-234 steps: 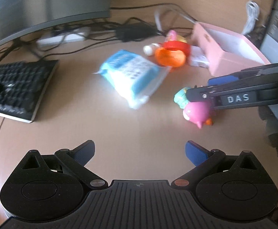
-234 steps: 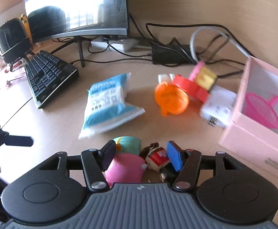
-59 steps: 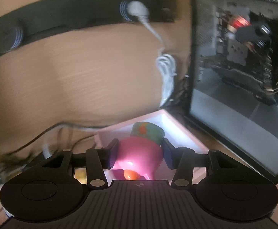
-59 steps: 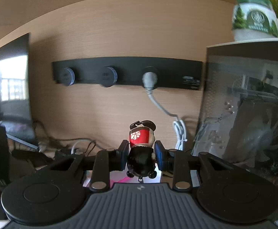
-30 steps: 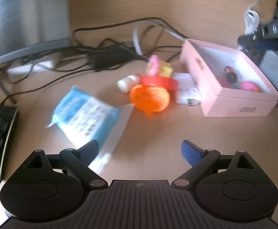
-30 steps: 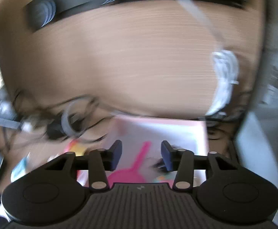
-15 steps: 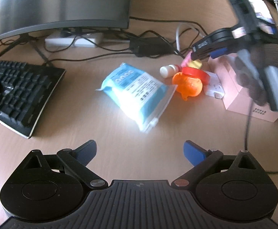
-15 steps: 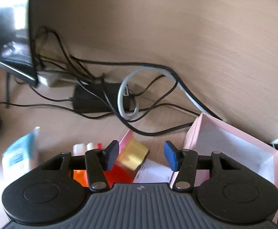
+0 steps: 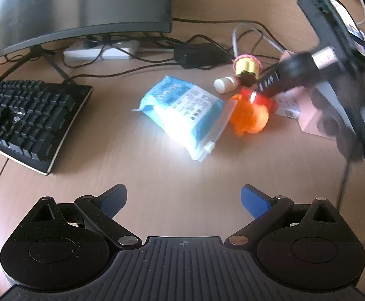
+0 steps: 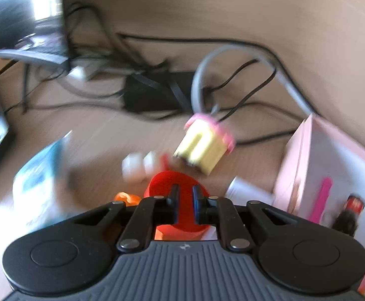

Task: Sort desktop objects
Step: 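Move the left tool to the orange cup while the right tool moves to the red lid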

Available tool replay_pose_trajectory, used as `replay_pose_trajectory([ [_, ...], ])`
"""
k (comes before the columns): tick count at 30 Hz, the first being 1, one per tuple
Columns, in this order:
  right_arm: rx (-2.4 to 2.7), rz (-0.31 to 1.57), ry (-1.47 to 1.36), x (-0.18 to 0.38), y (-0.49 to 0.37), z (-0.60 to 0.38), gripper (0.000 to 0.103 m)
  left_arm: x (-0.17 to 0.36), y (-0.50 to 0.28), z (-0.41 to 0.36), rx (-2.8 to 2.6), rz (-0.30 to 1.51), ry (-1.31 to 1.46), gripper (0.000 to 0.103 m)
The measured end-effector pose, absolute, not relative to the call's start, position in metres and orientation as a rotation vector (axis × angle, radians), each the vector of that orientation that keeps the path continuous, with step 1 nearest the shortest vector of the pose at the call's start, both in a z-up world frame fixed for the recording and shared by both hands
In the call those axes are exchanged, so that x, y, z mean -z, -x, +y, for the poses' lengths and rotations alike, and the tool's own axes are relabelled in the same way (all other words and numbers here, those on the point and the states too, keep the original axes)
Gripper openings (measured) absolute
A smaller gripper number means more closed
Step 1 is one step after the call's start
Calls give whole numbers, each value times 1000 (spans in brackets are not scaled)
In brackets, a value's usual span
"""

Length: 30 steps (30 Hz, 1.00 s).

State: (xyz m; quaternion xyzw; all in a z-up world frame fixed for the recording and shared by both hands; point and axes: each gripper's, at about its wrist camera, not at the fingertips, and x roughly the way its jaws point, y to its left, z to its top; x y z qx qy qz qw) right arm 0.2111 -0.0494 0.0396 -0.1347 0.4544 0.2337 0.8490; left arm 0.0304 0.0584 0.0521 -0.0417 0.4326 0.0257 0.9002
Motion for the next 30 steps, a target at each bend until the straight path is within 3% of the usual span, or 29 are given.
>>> replay_pose_trajectory([
  [8,-623,1022,199,-35,-130,-69,11,-49,-17,43,8,914,32,101],
  [15,-550,899,208,-53,-91,-106,12,-50,-19,27,57,909,9,101],
  [20,-446,856,164,-65,-83,-147,38,-49,-31,18,33,883,-49,101],
  [25,-472,814,150,-67,-65,-153,57,-50,-46,42,-104,885,-53,101],
  [30,-542,732,232,-63,-54,-117,57,-57,-43,78,-203,889,-22,101],
])
